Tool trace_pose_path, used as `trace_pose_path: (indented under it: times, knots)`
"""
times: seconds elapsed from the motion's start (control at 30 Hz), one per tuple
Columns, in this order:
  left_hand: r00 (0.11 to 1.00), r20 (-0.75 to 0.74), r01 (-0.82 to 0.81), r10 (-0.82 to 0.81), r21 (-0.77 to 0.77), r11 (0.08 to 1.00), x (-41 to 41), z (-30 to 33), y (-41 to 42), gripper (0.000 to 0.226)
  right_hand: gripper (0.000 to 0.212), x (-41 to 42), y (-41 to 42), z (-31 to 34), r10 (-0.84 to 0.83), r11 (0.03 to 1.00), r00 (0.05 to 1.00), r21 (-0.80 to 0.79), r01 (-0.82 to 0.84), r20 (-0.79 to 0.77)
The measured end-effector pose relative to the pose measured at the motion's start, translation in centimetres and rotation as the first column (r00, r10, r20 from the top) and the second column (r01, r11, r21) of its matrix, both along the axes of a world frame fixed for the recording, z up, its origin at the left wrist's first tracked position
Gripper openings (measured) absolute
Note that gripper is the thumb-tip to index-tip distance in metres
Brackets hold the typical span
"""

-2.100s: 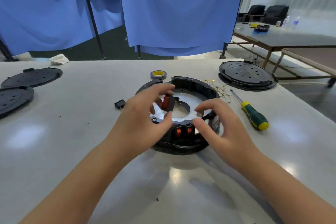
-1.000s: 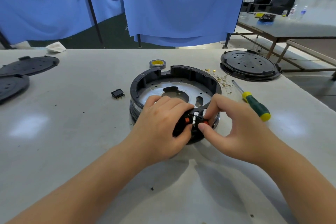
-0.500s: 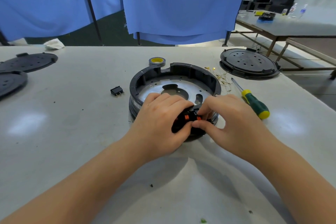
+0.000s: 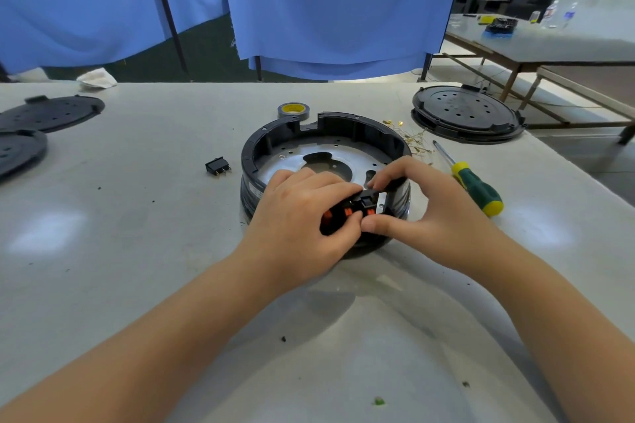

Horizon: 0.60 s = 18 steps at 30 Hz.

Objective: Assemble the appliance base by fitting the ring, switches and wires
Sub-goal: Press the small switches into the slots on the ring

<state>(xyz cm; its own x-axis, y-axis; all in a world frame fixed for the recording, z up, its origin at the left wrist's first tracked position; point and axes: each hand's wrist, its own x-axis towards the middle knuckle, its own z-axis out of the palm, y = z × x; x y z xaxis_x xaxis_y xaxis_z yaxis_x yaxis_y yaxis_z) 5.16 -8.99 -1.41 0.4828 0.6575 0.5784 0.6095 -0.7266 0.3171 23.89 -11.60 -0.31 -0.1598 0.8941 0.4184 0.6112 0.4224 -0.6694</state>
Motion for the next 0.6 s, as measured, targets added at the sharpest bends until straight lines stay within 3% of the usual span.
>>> trace_pose_path:
  times: [0.1, 0.6]
  knots:
    - [0.999, 0.04, 0.006, -0.004, -0.035, 0.999, 0.07, 0.13, 0.03, 0.037, 0.02, 0.16, 0.17, -0.04, -0.023, 1.0, 0.998, -0.01, 0.023, -0.065]
    - [0.988, 0.147, 0.051, -0.037, -0.096, 0.994, 0.23, 0.22, 0.36, 0.025, 0.011, -0.21, 0.89, 0.19, -0.044, 0.999, 0.998, -0.003, 0.044, -0.048]
